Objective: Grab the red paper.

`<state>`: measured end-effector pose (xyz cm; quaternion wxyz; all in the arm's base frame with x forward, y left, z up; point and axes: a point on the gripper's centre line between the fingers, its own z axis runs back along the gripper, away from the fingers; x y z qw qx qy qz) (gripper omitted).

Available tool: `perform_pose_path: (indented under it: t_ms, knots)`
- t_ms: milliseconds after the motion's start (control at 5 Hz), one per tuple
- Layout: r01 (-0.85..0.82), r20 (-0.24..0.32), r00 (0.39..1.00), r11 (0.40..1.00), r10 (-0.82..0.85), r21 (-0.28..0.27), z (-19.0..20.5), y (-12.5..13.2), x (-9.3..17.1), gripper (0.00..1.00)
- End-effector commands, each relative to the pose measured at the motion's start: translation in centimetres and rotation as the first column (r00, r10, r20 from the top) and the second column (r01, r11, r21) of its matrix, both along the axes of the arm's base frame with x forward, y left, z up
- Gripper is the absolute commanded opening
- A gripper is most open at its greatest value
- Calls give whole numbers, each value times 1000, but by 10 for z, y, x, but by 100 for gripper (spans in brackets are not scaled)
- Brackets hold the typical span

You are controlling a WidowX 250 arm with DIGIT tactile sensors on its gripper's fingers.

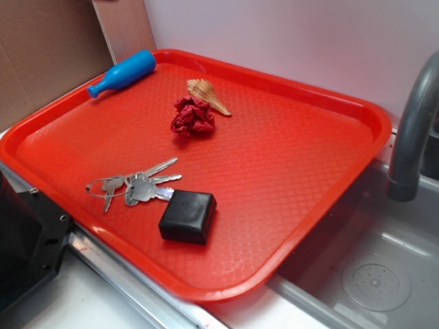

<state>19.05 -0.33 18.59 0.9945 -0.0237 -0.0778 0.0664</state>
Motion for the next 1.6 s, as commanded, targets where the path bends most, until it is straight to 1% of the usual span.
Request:
perform_pose_path:
  t_ms: [0,200,400,600,800,1000,1200,1400]
  knots:
    - [79,21,997,997,-78,-6,-55,-9,31,100]
    - [100,26,995,995,-101,20,-76,-17,43,100]
    - [113,5,994,993,-114,29,-92,-22,48,100]
    - [128,-16,992,991,-127,41,-107,-23,52,100]
    - [136,-43,990,989,-133,61,-125,-18,58,100]
    - [145,-72,988,987,-140,68,-140,-16,62,100]
    - [154,-90,985,986,-147,65,-153,-17,64,100]
    - [152,-102,984,986,-144,74,-163,-16,65,98]
